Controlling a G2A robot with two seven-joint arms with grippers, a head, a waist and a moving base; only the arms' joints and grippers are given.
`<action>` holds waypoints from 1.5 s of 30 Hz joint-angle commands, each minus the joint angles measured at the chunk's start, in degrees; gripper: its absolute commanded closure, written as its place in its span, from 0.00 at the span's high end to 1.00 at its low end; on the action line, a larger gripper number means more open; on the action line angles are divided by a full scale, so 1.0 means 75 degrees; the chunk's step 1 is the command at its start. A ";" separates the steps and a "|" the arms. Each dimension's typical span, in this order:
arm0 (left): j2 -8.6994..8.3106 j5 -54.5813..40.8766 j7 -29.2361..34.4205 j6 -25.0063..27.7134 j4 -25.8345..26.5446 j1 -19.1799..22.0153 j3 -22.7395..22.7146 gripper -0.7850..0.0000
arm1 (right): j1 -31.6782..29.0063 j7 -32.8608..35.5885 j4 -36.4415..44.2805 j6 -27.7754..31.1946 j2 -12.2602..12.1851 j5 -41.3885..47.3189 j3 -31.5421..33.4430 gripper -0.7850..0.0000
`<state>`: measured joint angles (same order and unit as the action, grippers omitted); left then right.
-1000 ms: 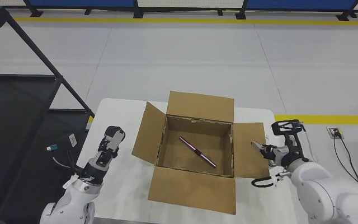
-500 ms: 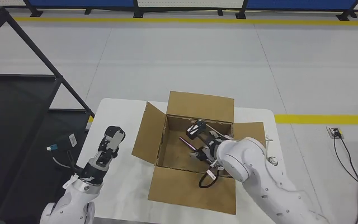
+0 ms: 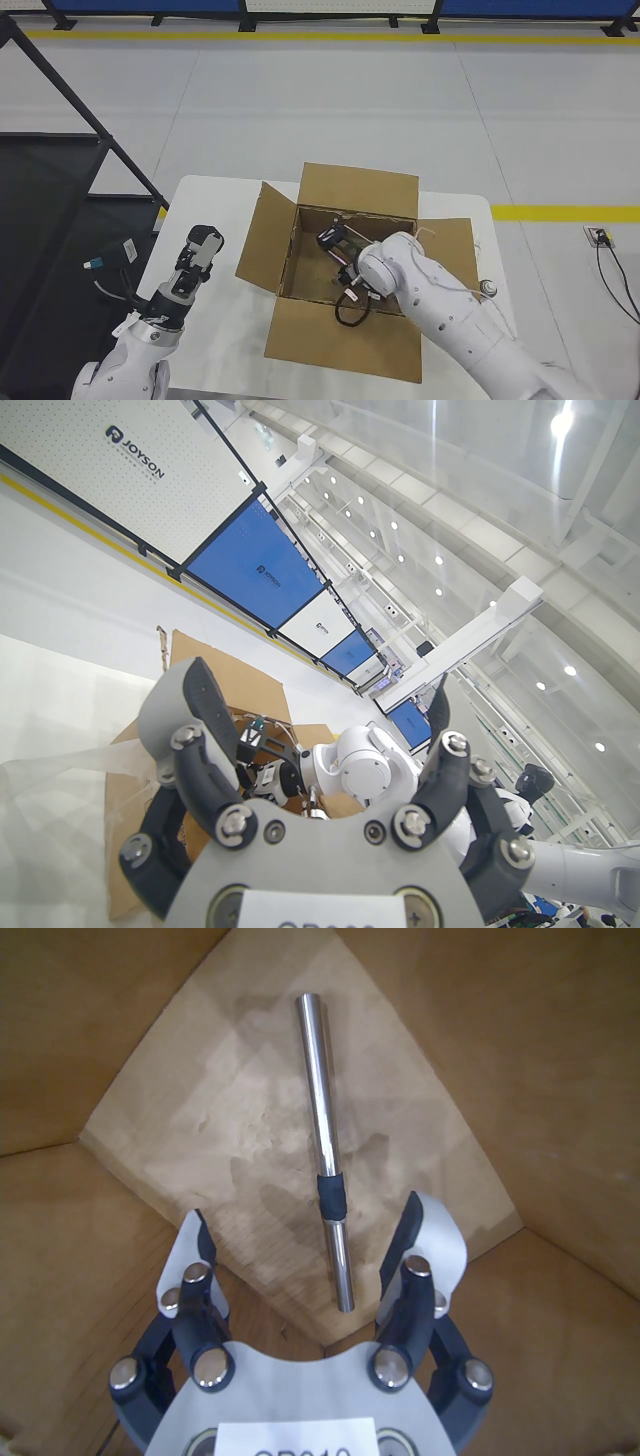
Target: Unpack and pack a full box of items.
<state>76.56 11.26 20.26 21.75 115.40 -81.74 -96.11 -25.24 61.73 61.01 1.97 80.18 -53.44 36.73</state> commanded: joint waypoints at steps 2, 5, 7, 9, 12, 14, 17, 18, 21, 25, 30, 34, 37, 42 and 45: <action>0.0000 0.0000 0.0000 0.0000 0.0000 0.0000 0.0000 1.00 | 0.0121 -0.0158 -0.0488 0.0032 0.0154 0.0049 -0.0153 0.77; 0.0000 0.0000 0.0000 0.0000 0.0000 0.0000 0.0000 1.00 | 0.0225 -0.0287 -0.0883 0.0081 0.0281 0.0092 -0.0245 0.61; 0.0000 0.0000 0.0000 0.0000 0.0000 0.0000 0.0000 1.00 | 0.0279 -0.0344 -0.1057 0.0092 0.0344 0.0099 -0.0283 0.53; 0.0000 0.0000 0.0000 0.0000 0.0000 0.0000 0.0000 1.00 | 0.0349 -0.0399 -0.1274 0.0072 0.0424 0.0079 -0.0326 0.50; 0.0000 0.0000 0.0000 0.0000 0.0000 0.0000 0.0000 1.00 | 0.0417 -0.0488 -0.1509 0.0102 0.0513 0.0066 -0.0361 0.46; 0.0000 0.0000 0.0000 0.0000 0.0000 0.0000 0.0000 1.00 | 0.0453 -0.0531 -0.1653 0.0111 0.0568 0.0066 -0.0375 0.45; 0.0000 0.0000 0.0000 0.0000 0.0000 0.0000 0.0000 1.00 | 0.0500 -0.0562 -0.1841 0.0146 0.0637 0.0069 -0.0390 0.44; 0.0000 0.0000 0.0000 0.0000 0.0000 0.0000 0.0000 1.00 | 0.0521 -0.0575 -0.1929 0.0170 0.0671 0.0075 -0.0396 0.44; 0.0000 0.0000 0.0000 0.0000 0.0000 0.0000 0.0000 1.00 | 0.0558 -0.0621 -0.2143 0.0224 0.0746 0.0096 -0.0407 0.42; 0.0000 0.0000 0.0000 0.0000 0.0000 0.0000 0.0000 1.00 | 0.0611 -0.0657 -0.2367 0.0272 0.0840 0.0094 -0.0430 0.37; 0.0000 0.0000 0.0000 0.0000 0.0000 0.0000 0.0000 1.00 | 0.0667 -0.0692 -0.2649 0.0355 0.0958 0.0106 -0.0439 0.30; 0.0000 0.0000 0.0000 0.0000 0.0000 0.0000 0.0000 1.00 | 0.0705 -0.0701 -0.2764 0.0375 0.1034 0.0084 -0.0446 0.08; 0.0000 0.0000 0.0000 0.0000 0.0000 0.0000 0.0000 1.00 | 0.0746 -0.0711 -0.2825 0.0366 0.1075 0.0044 -0.0425 0.00; 0.0000 0.0000 0.0000 0.0000 0.0000 0.0000 0.0000 1.00 | 0.0780 -0.0647 -0.2791 0.0353 0.1102 -0.0022 -0.0347 0.00; 0.0000 0.0000 0.0000 0.0000 0.0000 0.0000 0.0000 1.00 | 0.0788 -0.0571 -0.2630 0.0481 0.1068 0.0011 -0.0218 0.00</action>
<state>76.56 11.26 20.26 21.75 115.40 -81.74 -96.11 -19.33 57.21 40.94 5.19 88.31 -53.50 34.77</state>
